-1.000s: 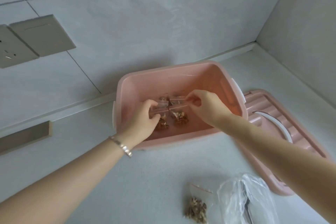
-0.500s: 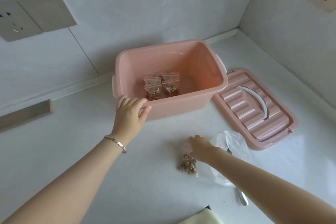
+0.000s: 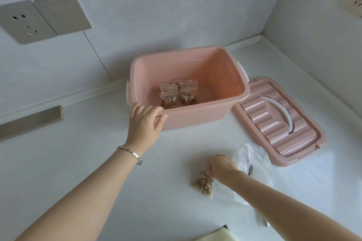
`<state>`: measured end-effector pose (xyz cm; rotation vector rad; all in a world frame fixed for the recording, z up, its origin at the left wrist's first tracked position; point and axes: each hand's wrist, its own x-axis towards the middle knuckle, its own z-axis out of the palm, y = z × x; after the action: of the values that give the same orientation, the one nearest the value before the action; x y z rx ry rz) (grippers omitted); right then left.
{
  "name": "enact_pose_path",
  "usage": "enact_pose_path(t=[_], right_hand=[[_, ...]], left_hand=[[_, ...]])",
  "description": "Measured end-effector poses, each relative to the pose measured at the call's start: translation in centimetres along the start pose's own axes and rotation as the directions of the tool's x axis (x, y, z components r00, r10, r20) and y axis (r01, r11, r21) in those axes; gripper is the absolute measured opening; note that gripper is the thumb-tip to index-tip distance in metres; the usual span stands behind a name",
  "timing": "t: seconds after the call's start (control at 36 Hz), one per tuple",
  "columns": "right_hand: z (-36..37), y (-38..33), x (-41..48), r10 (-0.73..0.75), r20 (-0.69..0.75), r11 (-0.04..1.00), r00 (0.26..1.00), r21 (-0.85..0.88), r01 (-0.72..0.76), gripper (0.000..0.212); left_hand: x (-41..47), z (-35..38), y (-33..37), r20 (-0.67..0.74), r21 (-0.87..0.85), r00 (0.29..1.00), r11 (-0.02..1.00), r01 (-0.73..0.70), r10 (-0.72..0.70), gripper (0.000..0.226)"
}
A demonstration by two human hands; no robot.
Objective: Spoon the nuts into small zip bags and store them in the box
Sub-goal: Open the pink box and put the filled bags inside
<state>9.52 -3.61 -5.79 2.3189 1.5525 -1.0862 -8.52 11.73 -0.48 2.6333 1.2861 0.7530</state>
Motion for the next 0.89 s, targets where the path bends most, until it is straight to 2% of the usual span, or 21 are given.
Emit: enact_pose_path(t=[0.08, 0.17, 0.31, 0.39, 0.47, 0.61, 0.67, 0.78, 0.89], right_hand=[[-0.9, -0.2, -0.2, -0.054, 0.005, 0.995, 0.999, 0.082, 0.053, 0.013], [-3.3, -0.5, -2.0, -0.182, -0.048, 0.968, 0.982, 0.166, 0.187, 0.011], [-9.6, -1.1, -5.5, -0.290, -0.245, 0.918, 0.925, 0.201, 0.341, 0.011], [-14.5, -1.8, -6.6, -0.317, -0.413, 0.877, 0.854, 0.215, 0.430, 0.030], [-19.0, -3.2, -6.2, -0.319, -0.593, 0.876, 0.739, 0.113, 0.470, 0.034], [-23.4, -6.5, -2.3, -0.332, -0.670, 0.873, 0.664, 0.048, 0.485, 0.024], [-23.3, -7.7, 0.5, -0.349, -0.614, 0.905, 0.707, -0.025, 0.425, 0.023], [-20.2, -8.6, 7.1, -0.326, -0.330, 0.944, 0.886, -0.067, 0.322, 0.021], [-17.9, -8.6, 10.9, -0.294, -0.230, 0.954, 0.928, -0.006, 0.301, 0.024]], left_hand=[[0.0, 0.0, 0.0, 0.002, 0.000, 1.000, 1.000, -0.001, 0.001, 0.037], [0.0, 0.0, -0.1, -0.001, 0.004, 1.000, 1.000, -0.005, 0.005, 0.037], [-0.1, 0.1, 0.0, -0.004, 0.002, 1.000, 1.000, -0.006, 0.006, 0.036], [-0.2, 0.2, -0.1, -0.010, -0.013, 1.000, 1.000, 0.000, 0.000, 0.036], [-0.2, 0.3, -0.2, -0.016, -0.013, 1.000, 1.000, -0.001, 0.001, 0.035], [-0.2, 0.2, 0.0, -0.017, -0.010, 1.000, 1.000, 0.006, -0.006, 0.034], [-0.3, 0.2, 0.0, -0.033, -0.013, 0.999, 1.000, 0.006, -0.006, 0.032], [-0.4, 0.3, -0.1, -0.038, -0.009, 0.999, 1.000, 0.006, -0.006, 0.029], [-0.3, 0.4, -0.1, -0.038, -0.007, 0.999, 1.000, 0.001, -0.001, 0.029]])
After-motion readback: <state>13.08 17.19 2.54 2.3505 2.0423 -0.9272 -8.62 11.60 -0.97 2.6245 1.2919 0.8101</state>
